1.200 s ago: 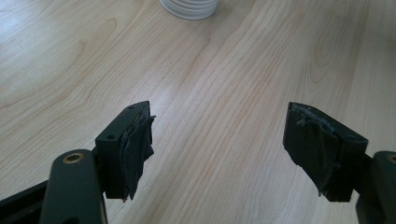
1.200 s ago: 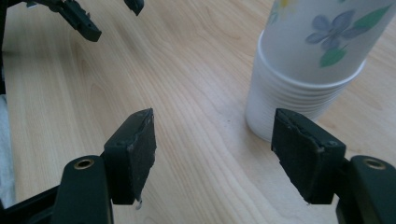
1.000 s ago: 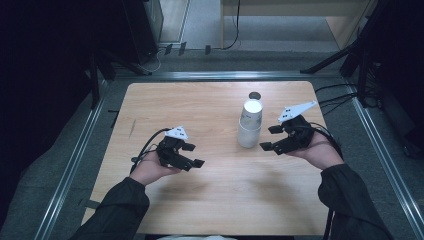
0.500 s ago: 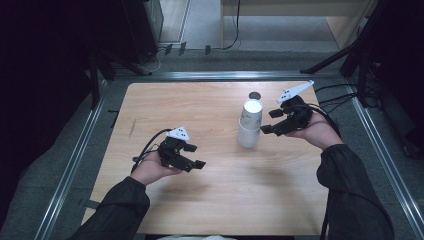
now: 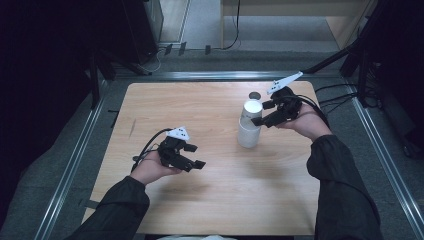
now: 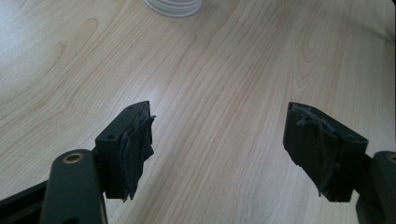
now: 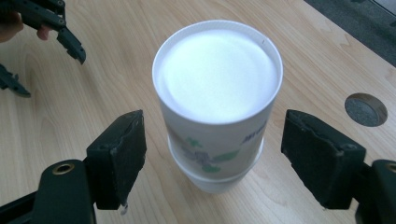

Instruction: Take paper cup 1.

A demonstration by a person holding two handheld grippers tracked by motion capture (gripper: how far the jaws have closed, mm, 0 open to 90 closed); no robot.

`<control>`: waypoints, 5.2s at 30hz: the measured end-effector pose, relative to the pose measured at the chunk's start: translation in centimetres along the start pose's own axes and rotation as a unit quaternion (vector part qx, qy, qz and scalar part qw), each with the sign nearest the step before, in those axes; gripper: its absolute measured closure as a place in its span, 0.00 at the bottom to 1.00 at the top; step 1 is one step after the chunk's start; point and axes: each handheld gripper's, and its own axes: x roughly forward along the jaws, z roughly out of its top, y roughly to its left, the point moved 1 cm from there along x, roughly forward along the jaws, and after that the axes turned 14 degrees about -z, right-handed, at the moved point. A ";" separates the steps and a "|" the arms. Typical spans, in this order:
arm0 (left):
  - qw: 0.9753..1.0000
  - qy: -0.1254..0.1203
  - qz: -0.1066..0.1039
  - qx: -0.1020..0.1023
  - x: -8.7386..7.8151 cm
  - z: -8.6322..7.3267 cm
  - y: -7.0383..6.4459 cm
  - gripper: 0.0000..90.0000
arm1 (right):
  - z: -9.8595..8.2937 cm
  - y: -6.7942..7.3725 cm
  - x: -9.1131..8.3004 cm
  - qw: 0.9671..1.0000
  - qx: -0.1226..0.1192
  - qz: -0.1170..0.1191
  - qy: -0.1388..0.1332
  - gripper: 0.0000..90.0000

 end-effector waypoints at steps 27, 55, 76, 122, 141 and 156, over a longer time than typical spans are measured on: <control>1.000 0.002 -0.001 0.000 0.0 0.0 0.0 0.27 | 1.6 0.6 0.9 1.000 -0.011 -0.014 0.012 0.36; 1.000 -0.001 -0.005 -0.002 -0.1 0.0 0.0 0.27 | 3.3 0.4 -1.6 1.000 0.002 -0.018 0.004 0.37; 1.000 -0.005 -0.011 -0.007 -0.4 0.0 0.1 0.24 | 6.3 1.2 -5.9 0.999 -0.019 -0.031 -0.014 0.37; 0.999 -0.028 -0.037 0.020 -1.2 0.0 -1.1 0.23 | -2.6 12.2 -1.5 0.989 -0.042 0.116 -0.083 0.37; 0.995 -0.032 -0.084 0.052 -0.3 -0.2 -2.5 0.23 | -4.2 14.1 1.8 0.982 -0.028 0.151 -0.108 0.38; 0.991 -0.030 -0.109 0.073 1.0 -0.2 -2.9 0.24 | -3.9 14.9 2.9 0.979 -0.020 0.174 -0.107 0.38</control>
